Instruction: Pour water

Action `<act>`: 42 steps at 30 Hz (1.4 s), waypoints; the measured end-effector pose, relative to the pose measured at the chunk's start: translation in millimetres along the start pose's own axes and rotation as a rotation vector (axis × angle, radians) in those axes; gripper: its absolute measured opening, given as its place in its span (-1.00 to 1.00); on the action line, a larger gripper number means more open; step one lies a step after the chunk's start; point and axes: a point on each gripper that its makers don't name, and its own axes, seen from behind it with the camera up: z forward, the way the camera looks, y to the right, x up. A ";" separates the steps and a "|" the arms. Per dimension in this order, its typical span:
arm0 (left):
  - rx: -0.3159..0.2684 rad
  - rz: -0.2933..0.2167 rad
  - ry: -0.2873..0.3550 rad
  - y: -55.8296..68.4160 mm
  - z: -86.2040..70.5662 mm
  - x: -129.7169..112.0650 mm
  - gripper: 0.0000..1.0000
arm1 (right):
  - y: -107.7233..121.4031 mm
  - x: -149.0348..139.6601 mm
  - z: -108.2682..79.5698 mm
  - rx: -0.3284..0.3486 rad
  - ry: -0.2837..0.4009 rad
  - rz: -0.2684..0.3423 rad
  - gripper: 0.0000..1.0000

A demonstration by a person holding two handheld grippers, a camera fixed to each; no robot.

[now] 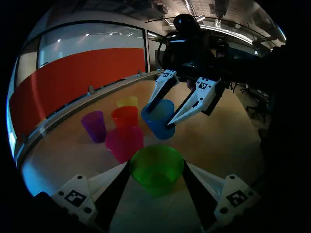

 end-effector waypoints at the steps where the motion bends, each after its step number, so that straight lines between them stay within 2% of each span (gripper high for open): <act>1: 0.000 -0.002 0.000 -0.2 -0.2 -0.1 0.79 | -0.3 0.0 0.3 0.001 0.000 0.001 0.84; 9: -0.002 -0.013 -0.004 -1.6 -1.4 -2.0 0.80 | -4.2 -4.5 4.3 0.009 -0.010 0.008 0.84; 15: 0.005 0.005 -0.017 -3.4 -1.4 -3.0 0.80 | -4.2 -7.3 6.5 0.009 -0.022 0.015 0.84; 42: 0.009 0.016 -0.047 -6.1 -3.1 -4.6 0.84 | -5.1 -19.1 7.7 0.002 -0.054 0.028 0.89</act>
